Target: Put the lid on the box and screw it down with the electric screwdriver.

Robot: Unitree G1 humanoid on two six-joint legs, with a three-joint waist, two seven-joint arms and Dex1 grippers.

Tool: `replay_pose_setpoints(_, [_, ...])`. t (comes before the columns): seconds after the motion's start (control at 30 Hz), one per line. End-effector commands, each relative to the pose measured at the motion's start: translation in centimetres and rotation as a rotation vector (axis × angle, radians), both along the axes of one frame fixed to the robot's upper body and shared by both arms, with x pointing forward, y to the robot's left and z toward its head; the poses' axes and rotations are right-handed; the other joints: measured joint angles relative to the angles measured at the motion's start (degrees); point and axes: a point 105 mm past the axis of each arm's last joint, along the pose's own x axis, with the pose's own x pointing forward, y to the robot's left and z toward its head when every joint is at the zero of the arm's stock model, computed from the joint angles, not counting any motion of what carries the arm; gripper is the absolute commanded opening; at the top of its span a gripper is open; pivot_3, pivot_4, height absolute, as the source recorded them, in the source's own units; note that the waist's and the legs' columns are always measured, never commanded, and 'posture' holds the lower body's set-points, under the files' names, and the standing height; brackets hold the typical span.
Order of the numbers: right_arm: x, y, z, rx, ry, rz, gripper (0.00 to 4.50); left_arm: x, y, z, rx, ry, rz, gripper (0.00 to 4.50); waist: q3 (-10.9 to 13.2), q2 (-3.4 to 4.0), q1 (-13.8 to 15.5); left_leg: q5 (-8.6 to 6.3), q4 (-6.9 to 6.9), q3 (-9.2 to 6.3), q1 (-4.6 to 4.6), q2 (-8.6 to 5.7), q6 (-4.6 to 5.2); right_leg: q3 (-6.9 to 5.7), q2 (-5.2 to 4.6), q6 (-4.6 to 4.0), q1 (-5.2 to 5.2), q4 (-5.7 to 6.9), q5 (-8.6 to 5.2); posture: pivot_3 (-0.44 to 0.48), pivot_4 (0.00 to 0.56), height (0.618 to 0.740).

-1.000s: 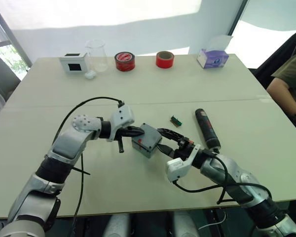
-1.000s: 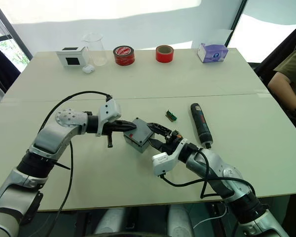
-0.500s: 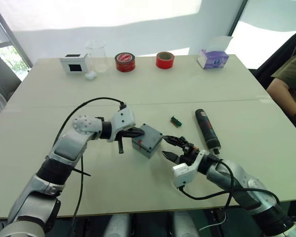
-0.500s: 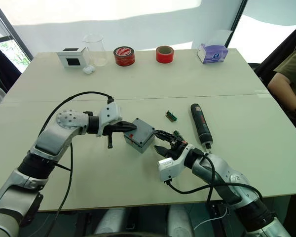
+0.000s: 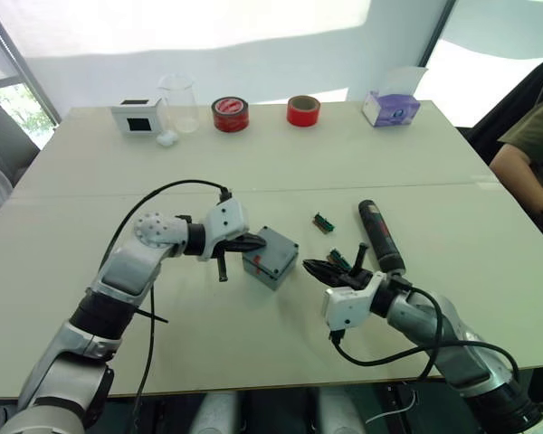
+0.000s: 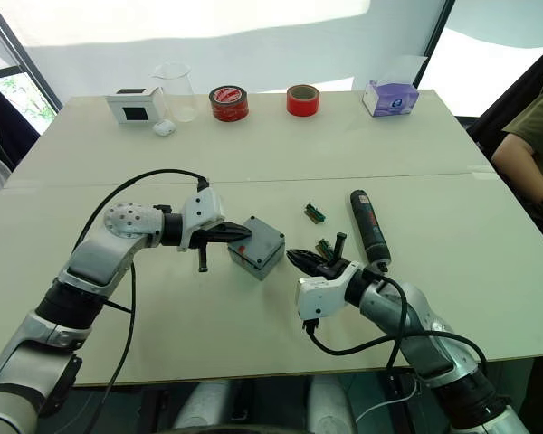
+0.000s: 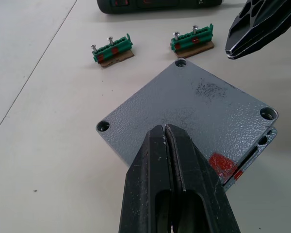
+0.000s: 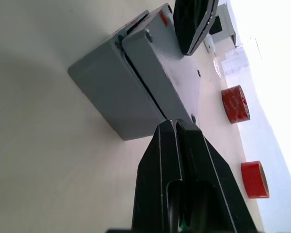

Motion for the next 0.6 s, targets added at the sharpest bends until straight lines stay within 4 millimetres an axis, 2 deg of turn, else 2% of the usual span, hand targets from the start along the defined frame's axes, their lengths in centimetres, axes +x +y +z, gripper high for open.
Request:
replay_pose_setpoints(0.03, [-0.1,0.5,1.8,0.068,0.005,0.009,0.04,-0.6,0.1,-0.9,-0.001,0.077,-0.014,0.00,0.0,0.00,-0.1,0.00,0.00,0.00,0.00,0.00,0.00,0.00,0.00,0.00,-0.01,0.00,0.00,0.000,0.150,0.740])
replay_pose_setpoints(0.37, [0.1,0.9,1.9,0.079,0.079,0.031,0.04,-0.1,1.1,2.1,-0.045,0.048,-0.011,0.00,0.0,0.01,-0.2,0.00,0.00,0.00,-0.09,0.00,0.00,0.00,0.00,0.00,-0.12,0.00,0.00,0.000,0.150,0.740])
replay_pose_setpoints(0.6, [0.0,1.0,1.6,0.070,0.117,0.046,0.04,-0.5,1.2,3.4,-0.092,0.080,-0.019,0.00,0.1,0.00,-0.2,0.00,0.00,0.01,-0.27,0.00,0.00,0.00,0.00,0.01,-0.32,0.02,0.00,0.000,0.150,0.740])
